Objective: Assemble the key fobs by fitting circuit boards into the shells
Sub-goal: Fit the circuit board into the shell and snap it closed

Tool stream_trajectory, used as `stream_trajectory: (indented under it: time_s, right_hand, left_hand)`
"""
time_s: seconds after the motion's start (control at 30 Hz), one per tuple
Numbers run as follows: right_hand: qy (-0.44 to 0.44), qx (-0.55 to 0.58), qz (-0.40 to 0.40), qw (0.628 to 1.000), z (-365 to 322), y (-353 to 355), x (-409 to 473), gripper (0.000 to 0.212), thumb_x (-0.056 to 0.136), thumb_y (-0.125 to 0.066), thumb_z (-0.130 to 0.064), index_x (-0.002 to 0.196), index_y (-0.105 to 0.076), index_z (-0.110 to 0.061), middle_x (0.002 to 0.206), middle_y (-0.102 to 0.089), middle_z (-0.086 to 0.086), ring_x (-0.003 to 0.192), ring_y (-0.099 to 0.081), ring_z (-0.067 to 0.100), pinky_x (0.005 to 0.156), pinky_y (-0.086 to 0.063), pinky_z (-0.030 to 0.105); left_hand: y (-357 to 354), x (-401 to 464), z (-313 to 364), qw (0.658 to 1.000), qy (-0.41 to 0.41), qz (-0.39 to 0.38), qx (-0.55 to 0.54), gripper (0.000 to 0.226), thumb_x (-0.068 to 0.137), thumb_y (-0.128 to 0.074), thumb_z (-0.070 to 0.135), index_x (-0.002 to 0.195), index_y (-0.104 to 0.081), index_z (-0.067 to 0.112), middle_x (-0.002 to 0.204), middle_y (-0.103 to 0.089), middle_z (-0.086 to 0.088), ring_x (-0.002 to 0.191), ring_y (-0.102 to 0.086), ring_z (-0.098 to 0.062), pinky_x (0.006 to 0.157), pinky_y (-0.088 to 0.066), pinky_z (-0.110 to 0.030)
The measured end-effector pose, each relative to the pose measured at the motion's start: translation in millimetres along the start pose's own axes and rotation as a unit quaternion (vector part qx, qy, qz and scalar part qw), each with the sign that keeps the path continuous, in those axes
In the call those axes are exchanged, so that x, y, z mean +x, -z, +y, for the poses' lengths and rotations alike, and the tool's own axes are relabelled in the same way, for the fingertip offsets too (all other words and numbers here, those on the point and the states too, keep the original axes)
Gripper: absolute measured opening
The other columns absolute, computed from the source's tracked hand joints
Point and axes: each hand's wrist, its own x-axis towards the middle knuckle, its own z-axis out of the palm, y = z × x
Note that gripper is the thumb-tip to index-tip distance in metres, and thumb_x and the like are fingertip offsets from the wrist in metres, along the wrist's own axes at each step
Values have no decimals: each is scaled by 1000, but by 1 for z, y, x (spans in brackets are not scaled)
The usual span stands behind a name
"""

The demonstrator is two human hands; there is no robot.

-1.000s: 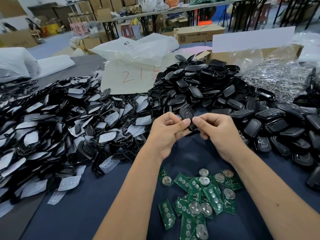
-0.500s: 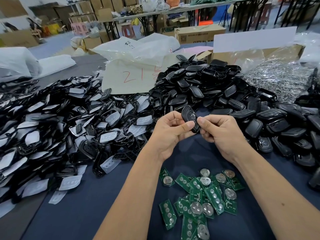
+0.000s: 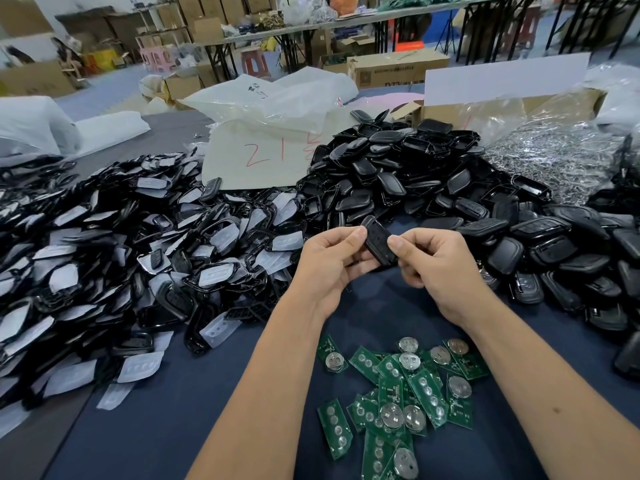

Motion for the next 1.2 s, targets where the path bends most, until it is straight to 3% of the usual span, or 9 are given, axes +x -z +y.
stream_trajectory:
  time_s: [0.17,0.3,0.47,0.57,0.7,0.8,0.9,1.07,1.2]
  right_hand:
    - [23,-22,5,999,-1,-3,-1,29,94,-71,-36,76,-69,-13,61,-58,-2,46,-46,14,43,-39,23]
    - [28,-35,0,999,0,-8,-3,25,92,-78,-31,91,-65,-9,64,-63,17,48,-53,24,40,-42,27]
    - [-10,-48,54,997,2,-6,-2,27,96,-76,-28,96,-62,-5,60,-65,10,42,-49,18,37,-34,23]
    - [-15,-1,130,991,0,-8,0,25,98,-73,-26,96,-61,-4,60,-64,7,41,-49,15,37,-34,23]
    - [36,73,300,951,-9,0,3,8,99,-70,-14,98,-64,-10,67,-69,5,49,-60,15,43,-47,28]
    - [83,33,373,923,-13,10,3,9,100,-63,-11,106,-58,-8,89,-78,3,70,-76,22,57,-63,41]
    - [96,58,390,914,-15,9,3,13,107,-50,-11,115,-50,-1,101,-78,4,71,-78,28,55,-62,36]
    - [65,141,452,879,-20,11,6,5,111,-41,-15,109,-44,-11,97,-77,11,63,-76,32,50,-59,32]
    - [47,157,462,871,-23,13,6,14,112,-44,-24,101,-48,-16,85,-77,14,59,-74,32,48,-57,32]
  left_hand:
    - [-6,0,-2,1000,-7,23,-12,14,101,-61,7,97,-72,0,76,-73,-6,64,-68,-11,63,-61,-26]
    - [-12,2,-7,993,-79,73,57,17,98,-69,9,86,-79,15,75,-73,-5,68,-69,-13,65,-61,-27]
    - [-30,16,-12,969,-153,101,163,15,98,-68,7,104,-79,16,85,-76,-4,79,-70,-14,71,-63,-42]
    - [-54,29,-8,948,-180,76,252,20,101,-61,10,107,-79,15,96,-78,-4,88,-72,-17,84,-61,-45]
    - [-89,36,-5,962,-134,-26,238,32,109,-49,22,111,-77,8,92,-76,-10,71,-67,-15,60,-57,-33]
    - [-101,41,-10,962,-132,-24,237,33,109,-49,26,108,-77,9,99,-77,-7,89,-73,-13,75,-61,-35]
    - [-99,51,-14,930,-175,32,323,30,106,-53,22,98,-79,10,94,-78,-1,92,-72,-16,91,-58,-42]
    - [-96,67,-15,868,-219,59,442,24,102,-58,21,94,-80,15,88,-77,3,87,-68,-14,86,-54,-36]
    - [-104,87,-9,775,-283,35,565,19,100,-60,16,99,-79,15,99,-73,-3,96,-63,-21,92,-48,-38]
